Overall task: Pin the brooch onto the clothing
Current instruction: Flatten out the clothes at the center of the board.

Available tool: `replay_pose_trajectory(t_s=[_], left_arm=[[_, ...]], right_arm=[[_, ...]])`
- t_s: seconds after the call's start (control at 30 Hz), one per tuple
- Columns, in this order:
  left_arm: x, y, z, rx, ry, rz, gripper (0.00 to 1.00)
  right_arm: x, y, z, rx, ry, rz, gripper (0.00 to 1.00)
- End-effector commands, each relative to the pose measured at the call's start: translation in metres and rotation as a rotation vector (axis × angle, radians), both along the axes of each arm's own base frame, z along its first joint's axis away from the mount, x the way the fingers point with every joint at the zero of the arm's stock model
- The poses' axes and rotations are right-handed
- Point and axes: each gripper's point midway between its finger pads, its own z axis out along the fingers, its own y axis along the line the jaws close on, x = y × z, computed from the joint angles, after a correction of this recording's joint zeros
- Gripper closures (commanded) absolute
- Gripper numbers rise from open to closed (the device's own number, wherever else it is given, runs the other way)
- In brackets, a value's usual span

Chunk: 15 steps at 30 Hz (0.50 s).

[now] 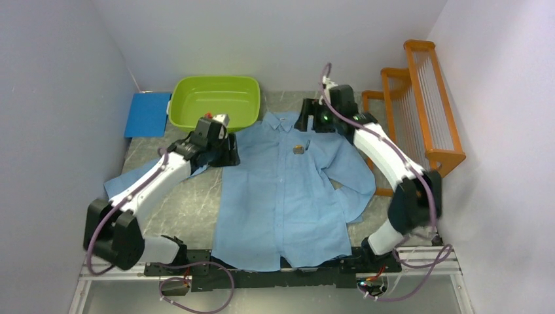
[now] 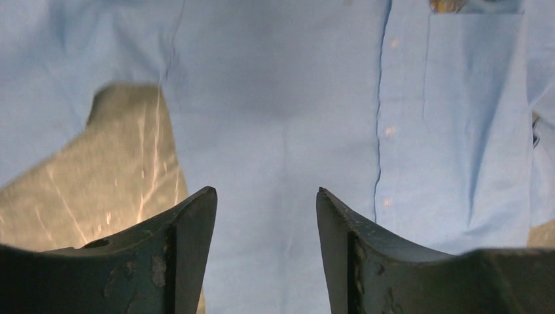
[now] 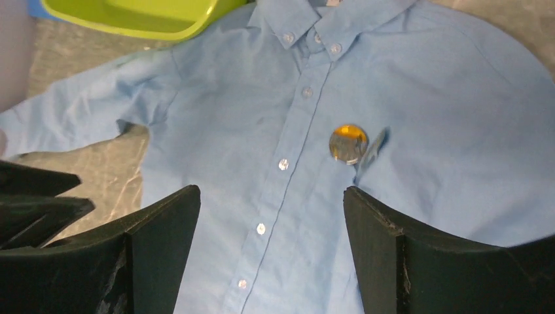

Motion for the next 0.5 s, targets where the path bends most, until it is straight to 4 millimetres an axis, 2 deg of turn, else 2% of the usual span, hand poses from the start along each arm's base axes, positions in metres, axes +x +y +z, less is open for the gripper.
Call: replay_pose_trajectory(t_s=[0.0,0.1,0.17,0.23,0.37,0.47], left_arm=[[-0.048,0.012,-0.015,-0.066,0.087,0.05,0.36],[-0.079,0.016,-0.029,-0.115,0.131,0.058,0.34],[-0.095,0.016,-0.036,-0.147,0.155,0.061,0.34],[-0.106,0.017,-0.041,-0.173,0.174,0.065,0.34],[-0.118,0.018,-0.044,-0.205,0.181,0.077,0.34],[-0.118,0.018,-0.045,-0.208,0.181,0.084,0.34]], right_arm=[[-0.047,-0.038,-0.006,0.007,0.004,-0.142,0.16],[-0.088,-0.078,-0.028,-0.02,0.059,-0.289,0.17],[-0.113,-0.109,-0.039,-0.03,0.083,-0.417,0.17],[-0.136,-0.129,-0.055,-0.018,0.13,-0.498,0.17],[-0.179,-0.158,-0.093,-0.022,0.271,-0.673,0.16],[-0.207,-0.166,-0.127,-0.048,0.409,-0.761,0.16]])
